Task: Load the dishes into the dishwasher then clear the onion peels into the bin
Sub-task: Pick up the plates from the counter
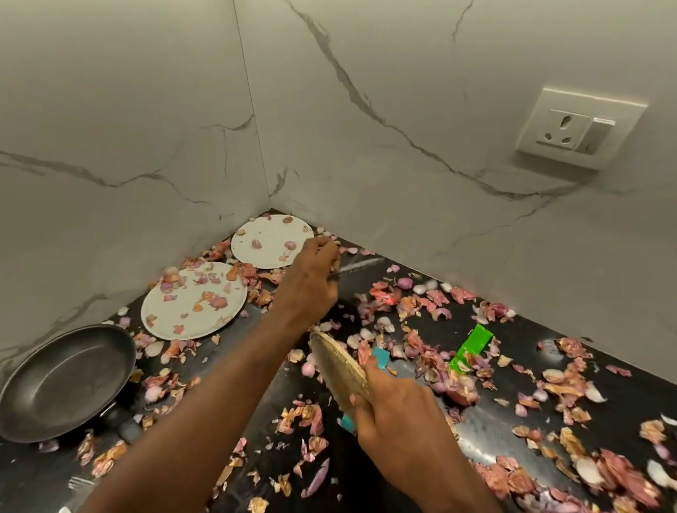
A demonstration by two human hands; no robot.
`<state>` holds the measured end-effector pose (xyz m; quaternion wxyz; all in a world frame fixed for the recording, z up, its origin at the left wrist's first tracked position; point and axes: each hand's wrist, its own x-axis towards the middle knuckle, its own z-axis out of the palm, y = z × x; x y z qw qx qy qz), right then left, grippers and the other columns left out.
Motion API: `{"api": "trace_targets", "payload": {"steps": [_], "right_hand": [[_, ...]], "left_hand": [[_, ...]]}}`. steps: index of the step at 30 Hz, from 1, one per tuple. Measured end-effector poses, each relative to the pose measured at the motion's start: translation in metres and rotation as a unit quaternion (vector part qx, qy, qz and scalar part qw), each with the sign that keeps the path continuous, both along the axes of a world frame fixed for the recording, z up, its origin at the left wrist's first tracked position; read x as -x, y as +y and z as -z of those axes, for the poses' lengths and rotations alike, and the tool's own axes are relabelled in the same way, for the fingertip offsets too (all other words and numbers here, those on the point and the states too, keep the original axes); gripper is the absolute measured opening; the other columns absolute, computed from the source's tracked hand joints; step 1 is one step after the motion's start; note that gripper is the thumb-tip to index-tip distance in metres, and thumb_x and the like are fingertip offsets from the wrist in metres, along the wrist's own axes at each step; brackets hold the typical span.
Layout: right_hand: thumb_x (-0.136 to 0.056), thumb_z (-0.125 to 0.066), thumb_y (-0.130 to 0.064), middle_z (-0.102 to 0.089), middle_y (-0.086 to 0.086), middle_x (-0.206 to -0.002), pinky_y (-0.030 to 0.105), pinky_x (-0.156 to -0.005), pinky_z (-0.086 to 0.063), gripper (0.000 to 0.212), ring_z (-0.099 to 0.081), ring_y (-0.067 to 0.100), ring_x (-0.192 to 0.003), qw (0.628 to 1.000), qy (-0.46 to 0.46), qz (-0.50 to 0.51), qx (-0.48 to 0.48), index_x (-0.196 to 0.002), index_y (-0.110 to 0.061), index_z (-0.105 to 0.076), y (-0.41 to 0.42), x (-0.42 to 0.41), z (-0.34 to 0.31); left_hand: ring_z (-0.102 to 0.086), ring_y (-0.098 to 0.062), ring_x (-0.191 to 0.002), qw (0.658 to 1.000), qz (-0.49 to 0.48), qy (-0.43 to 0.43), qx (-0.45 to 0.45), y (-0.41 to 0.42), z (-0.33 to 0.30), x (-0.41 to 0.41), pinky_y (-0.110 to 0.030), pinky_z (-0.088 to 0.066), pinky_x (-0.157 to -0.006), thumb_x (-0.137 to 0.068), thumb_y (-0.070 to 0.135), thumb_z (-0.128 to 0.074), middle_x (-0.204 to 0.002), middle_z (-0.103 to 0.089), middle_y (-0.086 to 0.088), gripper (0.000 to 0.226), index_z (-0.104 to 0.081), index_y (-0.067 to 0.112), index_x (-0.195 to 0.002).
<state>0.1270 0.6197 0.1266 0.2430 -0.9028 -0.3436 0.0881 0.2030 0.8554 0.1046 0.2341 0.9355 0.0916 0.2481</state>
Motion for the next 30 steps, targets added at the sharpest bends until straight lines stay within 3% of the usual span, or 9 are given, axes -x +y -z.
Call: {"api": "trace_targets", "payload": {"steps": [3, 7, 11, 13, 15, 17, 20, 26, 30], "right_hand": [[-0.104, -0.053, -0.037, -0.068, -0.007, -0.1, 0.031, -0.073, -0.059, 0.014, -0.063, 0.01, -0.078, 1.0, 0.0, 0.014, -0.018, -0.115, -0.028, -0.057, -0.005, -0.002, 0.003], [-0.103, -0.055, -0.036, -0.071, -0.004, -0.099, 0.023, -0.061, -0.051, 0.027, -0.063, 0.007, -0.072, 0.998, -0.009, 0.031, -0.056, -0.127, -0.024, -0.06, -0.014, 0.003, 0.008], [-0.102, -0.061, -0.029, -0.071, -0.006, -0.1, 0.021, -0.056, -0.058, 0.037, -0.066, 0.005, -0.065, 0.99, 0.005, 0.048, -0.133, -0.138, -0.021, -0.061, -0.022, 0.013, 0.015], [-0.101, -0.063, -0.022, -0.069, -0.008, -0.101, 0.022, -0.052, -0.059, 0.039, -0.068, 0.006, -0.062, 0.982, 0.006, 0.051, -0.184, -0.14, -0.017, -0.061, -0.027, 0.017, 0.015], [-0.101, -0.064, -0.022, -0.072, -0.004, -0.105, 0.023, -0.054, -0.06, 0.042, -0.068, 0.007, -0.064, 0.98, -0.007, 0.049, -0.193, -0.143, -0.017, -0.059, -0.031, 0.018, 0.017], [-0.101, -0.063, -0.027, -0.075, 0.0, -0.107, 0.027, -0.06, -0.062, 0.047, -0.068, 0.007, -0.069, 0.985, -0.015, 0.048, -0.167, -0.147, -0.022, -0.055, -0.034, 0.02, 0.02], [-0.1, -0.064, -0.03, -0.075, -0.001, -0.104, 0.027, -0.062, -0.062, 0.05, -0.067, 0.005, -0.069, 0.986, -0.014, 0.052, -0.155, -0.149, -0.024, -0.054, -0.037, 0.026, 0.023], [-0.101, -0.064, -0.017, -0.075, 0.004, -0.114, 0.019, -0.058, -0.06, 0.04, -0.068, 0.003, -0.07, 0.977, -0.021, 0.056, -0.203, -0.141, -0.018, -0.061, -0.044, 0.038, 0.014], [-0.1, -0.064, -0.023, -0.076, -0.003, -0.11, 0.025, -0.063, -0.061, 0.036, -0.067, 0.004, -0.074, 0.988, -0.019, 0.064, -0.141, -0.135, -0.03, -0.062, -0.053, 0.034, 0.018]], "left_hand": [[-0.064, -0.016, -0.084, 0.992, -0.054, 0.057, 0.096, 0.002, 0.007, 0.034, -0.029, -0.047, -0.071, -0.09, 0.001, -0.069, -0.095, -0.062, 0.005, 0.036, -0.047, 0.025, -0.106], [-0.069, -0.027, -0.109, 0.979, -0.107, 0.081, 0.151, 0.011, 0.011, 0.073, -0.031, -0.051, -0.087, -0.086, 0.004, -0.077, -0.126, -0.069, -0.01, 0.094, -0.018, 0.021, -0.158], [-0.064, -0.021, -0.082, 0.965, -0.178, 0.15, 0.12, 0.019, 0.014, 0.1, -0.038, -0.058, -0.077, -0.09, 0.004, -0.068, -0.107, -0.071, -0.017, 0.112, 0.014, 0.023, -0.164], [-0.067, -0.025, -0.087, 0.961, -0.2, 0.15, 0.12, 0.021, 0.013, 0.112, -0.042, -0.059, -0.078, -0.09, 0.001, -0.068, -0.104, -0.069, -0.016, 0.106, 0.003, 0.022, -0.166], [-0.053, -0.04, -0.133, 0.962, -0.217, 0.148, 0.069, 0.027, 0.011, 0.123, -0.054, -0.046, -0.111, -0.089, 0.001, -0.069, -0.146, -0.055, -0.02, 0.075, -0.042, 0.021, -0.156], [-0.042, -0.041, -0.144, 0.965, -0.212, 0.15, 0.041, 0.03, 0.009, 0.132, -0.049, -0.04, -0.115, -0.091, 0.002, -0.065, -0.158, -0.046, -0.012, 0.049, -0.065, 0.023, -0.136], [-0.06, -0.034, -0.123, 0.964, -0.205, 0.149, 0.078, 0.029, 0.002, 0.144, -0.044, -0.049, -0.101, -0.1, 0.008, -0.058, -0.142, -0.061, -0.013, 0.05, -0.053, 0.024, -0.147], [-0.046, -0.045, -0.14, 0.962, -0.232, 0.069, 0.124, 0.036, -0.008, 0.161, -0.041, -0.045, -0.112, -0.108, 0.022, -0.052, -0.174, 0.011, -0.01, 0.033, -0.063, 0.017, -0.14], [-0.045, -0.043, -0.141, 0.955, -0.25, -0.035, 0.156, 0.026, -0.013, 0.167, -0.05, -0.046, -0.114, -0.11, 0.02, -0.048, -0.161, -0.036, -0.021, 0.027, -0.065, 0.012, -0.129]]}}
